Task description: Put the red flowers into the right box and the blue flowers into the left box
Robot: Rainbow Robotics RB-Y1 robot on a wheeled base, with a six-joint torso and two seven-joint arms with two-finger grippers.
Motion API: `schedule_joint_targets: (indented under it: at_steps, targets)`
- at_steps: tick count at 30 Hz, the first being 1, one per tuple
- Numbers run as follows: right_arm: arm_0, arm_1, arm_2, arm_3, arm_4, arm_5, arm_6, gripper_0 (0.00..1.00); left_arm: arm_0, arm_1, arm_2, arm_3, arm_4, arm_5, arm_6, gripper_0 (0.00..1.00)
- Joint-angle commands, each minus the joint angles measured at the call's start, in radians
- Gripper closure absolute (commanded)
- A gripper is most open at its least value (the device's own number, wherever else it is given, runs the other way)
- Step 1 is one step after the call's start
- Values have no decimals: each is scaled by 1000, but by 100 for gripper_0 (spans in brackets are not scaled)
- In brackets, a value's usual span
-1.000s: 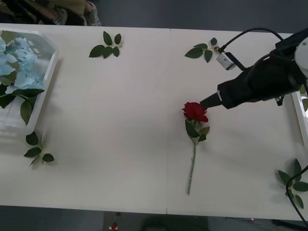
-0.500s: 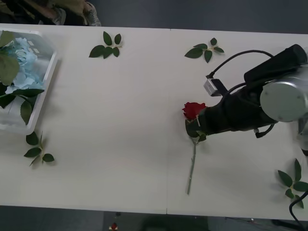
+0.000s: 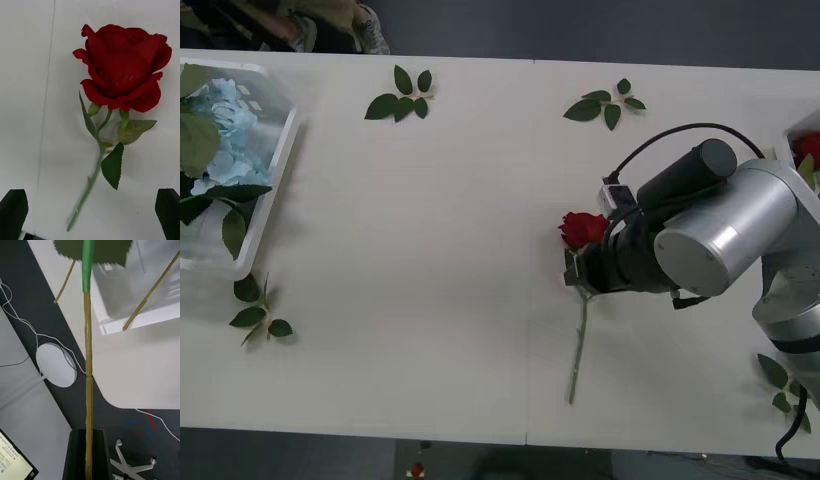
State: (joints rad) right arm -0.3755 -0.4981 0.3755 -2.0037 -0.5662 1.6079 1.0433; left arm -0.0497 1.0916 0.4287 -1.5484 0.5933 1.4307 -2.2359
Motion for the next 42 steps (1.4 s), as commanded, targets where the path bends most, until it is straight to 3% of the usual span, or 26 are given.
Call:
schedule_joint_targets:
  at_steps: [1, 9, 12, 14, 20, 27, 34, 42]
  targets:
    - [6, -20, 25, -3, 43, -29, -49, 0, -24, 27, 2, -15, -6, -55, 38, 100]
    - [6, -16, 34, 74, 45, -85, -49, 0, -81, 27, -107, 113, -3, -161, 55, 98]
    - [6, -13, 48, 98, 55, -100, -51, 0, -87, 27, -122, 156, 5, -213, 53, 91]
    - [6, -14, 74, 121, 78, -128, -52, 0, -93, 27, -139, 177, 11, -237, 53, 71]
    - [4, 0, 103, 194, 103, -207, -57, 0, -95, 27, -151, 180, 14, -251, 55, 26]
    - [4, 30, 109, 250, 115, -249, -55, 0, -93, 27, -145, 177, 46, -251, 52, 1]
    - [3, 59, 123, 310, 137, -315, -57, 0, -93, 28, -11, 96, 218, -75, -34, 0]
    - [-17, 81, 132, 367, 138, -352, -52, 0, -93, -45, 153, -118, 507, 172, -45, 0]
